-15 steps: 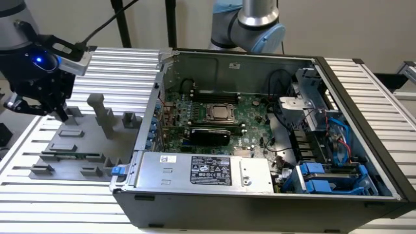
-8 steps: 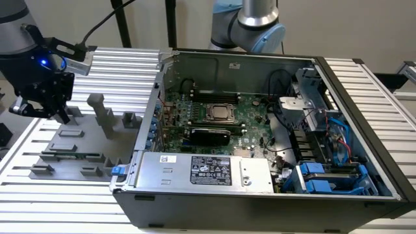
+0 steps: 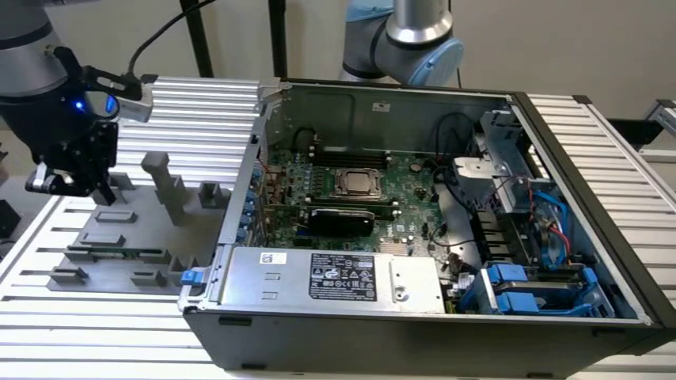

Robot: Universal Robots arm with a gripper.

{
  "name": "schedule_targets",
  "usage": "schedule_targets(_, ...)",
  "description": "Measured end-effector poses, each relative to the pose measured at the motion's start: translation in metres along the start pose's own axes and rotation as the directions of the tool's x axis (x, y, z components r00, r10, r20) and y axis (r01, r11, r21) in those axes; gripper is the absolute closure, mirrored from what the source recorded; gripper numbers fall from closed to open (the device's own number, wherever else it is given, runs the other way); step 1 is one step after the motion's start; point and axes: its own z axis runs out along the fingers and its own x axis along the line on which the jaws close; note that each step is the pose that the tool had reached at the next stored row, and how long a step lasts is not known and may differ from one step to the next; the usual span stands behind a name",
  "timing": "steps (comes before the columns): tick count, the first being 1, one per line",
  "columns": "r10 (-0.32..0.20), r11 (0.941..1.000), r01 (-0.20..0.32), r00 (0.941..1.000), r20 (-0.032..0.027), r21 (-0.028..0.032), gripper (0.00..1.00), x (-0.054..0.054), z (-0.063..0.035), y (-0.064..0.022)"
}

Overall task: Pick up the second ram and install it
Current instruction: 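Pick up the second ram and move it above second insertion slot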

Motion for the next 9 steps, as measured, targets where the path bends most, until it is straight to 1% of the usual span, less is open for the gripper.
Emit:
schedule_targets(5,-0.046,0.9989,0.046,0.9989,-0.0007,-0.0025,1.0,0.0036,0.0051,-0.0006)
schedule_targets(9,-0.067,0.9977,0.067,0.9977,-0.0006,-0.003,1.0,0.01,0.0085,-0.0015)
